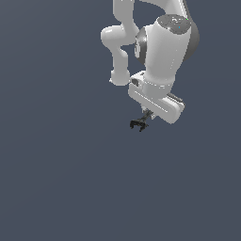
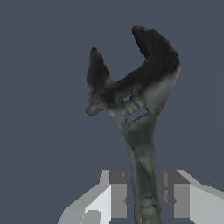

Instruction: Pick up the object and move it to a goal position.

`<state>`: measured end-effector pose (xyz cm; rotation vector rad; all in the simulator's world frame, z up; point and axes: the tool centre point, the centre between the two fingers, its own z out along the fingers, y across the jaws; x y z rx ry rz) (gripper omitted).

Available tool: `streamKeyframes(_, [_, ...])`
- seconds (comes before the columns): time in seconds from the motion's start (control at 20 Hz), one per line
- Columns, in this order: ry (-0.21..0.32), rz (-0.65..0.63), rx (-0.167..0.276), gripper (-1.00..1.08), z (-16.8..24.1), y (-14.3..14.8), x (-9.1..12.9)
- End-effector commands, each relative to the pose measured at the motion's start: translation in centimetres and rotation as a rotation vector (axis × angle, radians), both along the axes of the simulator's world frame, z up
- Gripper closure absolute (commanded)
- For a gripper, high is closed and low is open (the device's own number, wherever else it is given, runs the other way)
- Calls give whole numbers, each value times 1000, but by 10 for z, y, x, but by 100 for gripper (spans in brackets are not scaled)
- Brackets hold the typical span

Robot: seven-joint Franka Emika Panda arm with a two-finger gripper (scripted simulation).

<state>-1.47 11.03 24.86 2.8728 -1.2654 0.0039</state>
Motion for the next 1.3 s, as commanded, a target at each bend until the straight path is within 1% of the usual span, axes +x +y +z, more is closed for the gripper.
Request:
streamKeyframes(0.0, [0, -1, -1, 108, 26, 18, 1])
streamKeyframes(0.3, [0, 1, 0, 108, 84, 60, 5])
streamKeyframes(0.6, [1, 2, 1, 108, 130, 94, 8])
streamKeyframes(0.95, [1, 3, 2, 108, 171, 125, 13])
streamKeyframes(1.25, [1, 4, 3, 108, 195, 143, 16])
